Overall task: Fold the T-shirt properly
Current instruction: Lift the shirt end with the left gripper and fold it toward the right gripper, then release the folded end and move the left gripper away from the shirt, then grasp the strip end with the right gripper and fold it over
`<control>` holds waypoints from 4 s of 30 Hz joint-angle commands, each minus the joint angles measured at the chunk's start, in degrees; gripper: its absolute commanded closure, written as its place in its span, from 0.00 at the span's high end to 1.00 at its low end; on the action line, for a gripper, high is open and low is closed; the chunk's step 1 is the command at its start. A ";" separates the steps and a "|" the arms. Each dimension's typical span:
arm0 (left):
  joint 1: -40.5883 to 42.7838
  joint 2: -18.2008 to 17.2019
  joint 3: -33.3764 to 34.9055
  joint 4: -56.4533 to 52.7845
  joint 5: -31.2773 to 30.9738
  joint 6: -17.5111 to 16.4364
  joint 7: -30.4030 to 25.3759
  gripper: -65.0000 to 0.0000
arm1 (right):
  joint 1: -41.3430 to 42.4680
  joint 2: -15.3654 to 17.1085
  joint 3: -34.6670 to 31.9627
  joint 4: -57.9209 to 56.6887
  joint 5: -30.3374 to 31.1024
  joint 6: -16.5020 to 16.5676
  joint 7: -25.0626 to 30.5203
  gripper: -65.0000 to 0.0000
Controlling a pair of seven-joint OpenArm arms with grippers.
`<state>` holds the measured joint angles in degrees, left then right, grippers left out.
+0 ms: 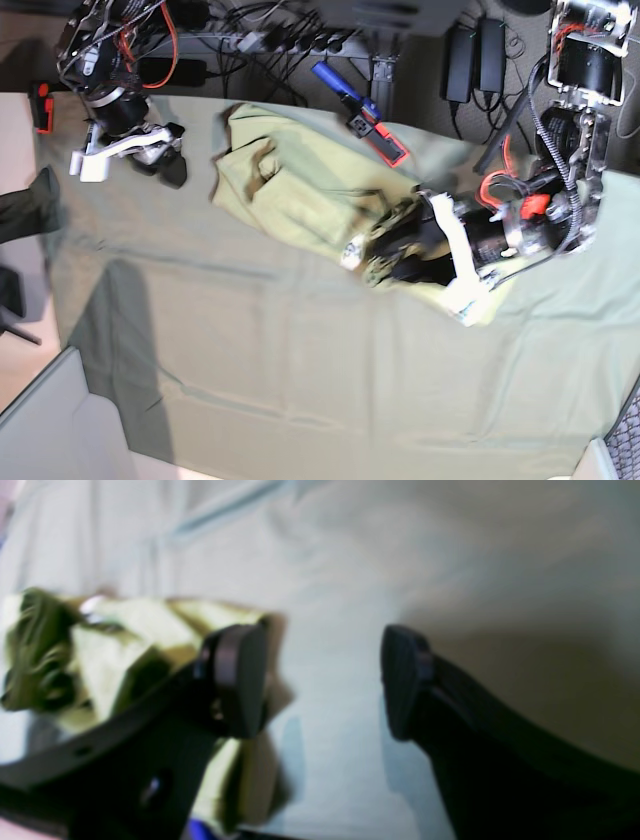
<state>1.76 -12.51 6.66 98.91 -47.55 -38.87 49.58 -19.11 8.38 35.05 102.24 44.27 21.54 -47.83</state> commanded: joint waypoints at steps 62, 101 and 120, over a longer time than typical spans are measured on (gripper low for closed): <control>-0.92 -6.71 -1.49 1.09 -1.49 -1.13 -1.75 0.51 | -1.09 -6.51 -10.21 -7.96 1.20 3.30 1.49 0.56; -0.98 -10.38 -12.79 1.09 -6.91 -1.13 -1.51 0.51 | 0.20 10.64 12.17 -6.43 8.00 3.54 -0.90 0.00; -1.40 -11.74 -12.79 1.09 -10.08 -1.13 -1.51 0.51 | 0.37 -13.73 -6.54 17.86 0.46 5.84 3.23 0.00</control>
<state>1.39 -23.44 -5.74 98.98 -56.34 -38.92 49.30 -18.92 -5.56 28.38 119.02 43.33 24.21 -46.22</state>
